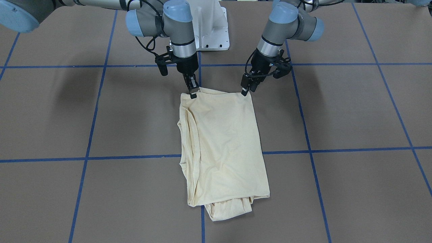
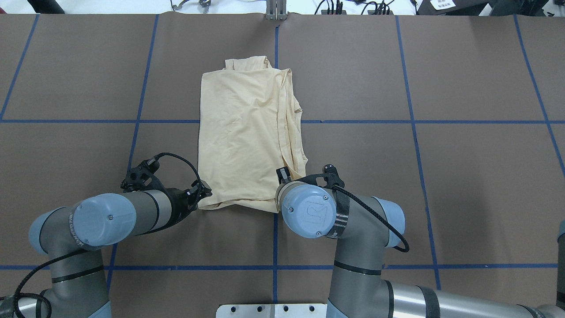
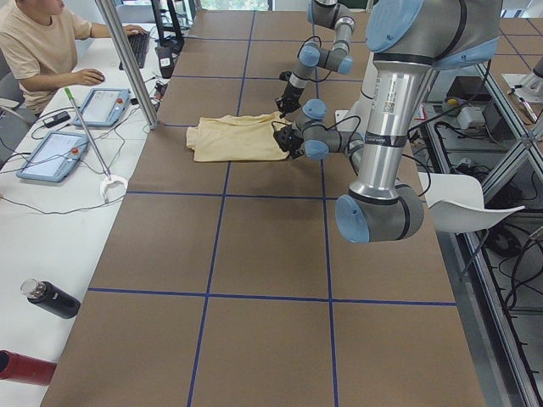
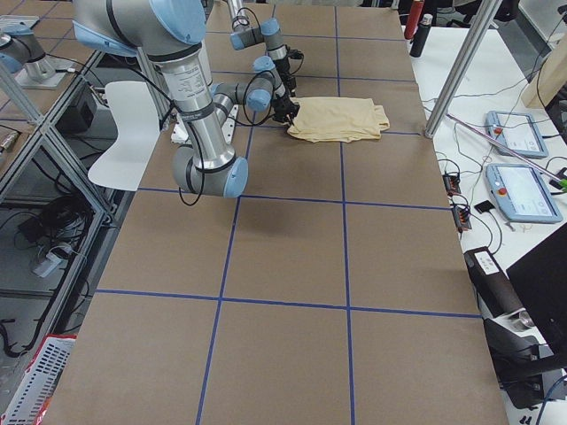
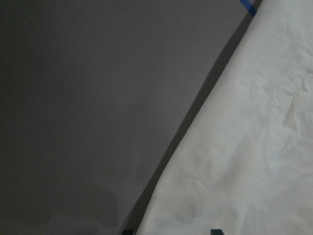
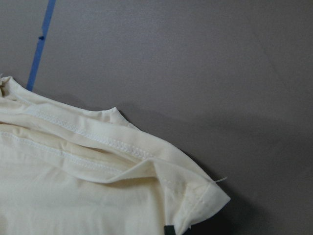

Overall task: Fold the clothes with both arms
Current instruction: 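Close both grippers on the near edge of the folded shirt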

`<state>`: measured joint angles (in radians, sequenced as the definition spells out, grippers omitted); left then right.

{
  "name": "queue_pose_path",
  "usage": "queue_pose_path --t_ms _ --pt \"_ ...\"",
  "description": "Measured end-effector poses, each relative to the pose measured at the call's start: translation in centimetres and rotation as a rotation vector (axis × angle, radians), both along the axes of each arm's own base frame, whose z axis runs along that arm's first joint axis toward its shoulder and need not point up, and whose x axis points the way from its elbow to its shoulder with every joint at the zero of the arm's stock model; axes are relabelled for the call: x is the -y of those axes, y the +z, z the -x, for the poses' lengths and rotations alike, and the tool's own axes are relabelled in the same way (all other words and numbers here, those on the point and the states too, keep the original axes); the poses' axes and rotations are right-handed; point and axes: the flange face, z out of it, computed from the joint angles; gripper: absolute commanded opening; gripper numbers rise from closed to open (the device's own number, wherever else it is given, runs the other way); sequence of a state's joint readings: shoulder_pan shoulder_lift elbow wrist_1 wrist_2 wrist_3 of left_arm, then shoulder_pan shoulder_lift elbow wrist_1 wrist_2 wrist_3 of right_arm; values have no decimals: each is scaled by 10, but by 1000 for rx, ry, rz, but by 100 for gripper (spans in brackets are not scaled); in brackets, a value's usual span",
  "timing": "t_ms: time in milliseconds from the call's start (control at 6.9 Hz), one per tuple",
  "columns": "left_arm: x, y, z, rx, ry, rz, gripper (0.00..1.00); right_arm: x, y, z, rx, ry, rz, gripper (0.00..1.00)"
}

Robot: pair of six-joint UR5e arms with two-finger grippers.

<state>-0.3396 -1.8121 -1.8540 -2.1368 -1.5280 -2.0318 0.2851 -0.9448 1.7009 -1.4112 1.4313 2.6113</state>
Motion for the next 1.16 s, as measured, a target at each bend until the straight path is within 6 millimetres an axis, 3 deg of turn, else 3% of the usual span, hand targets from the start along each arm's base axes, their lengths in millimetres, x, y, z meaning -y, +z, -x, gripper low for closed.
queue_pose_path --t_ms 1159 --pt "-6 2 -6 4 13 1 51 0 3 0 -4 -1 1 0"
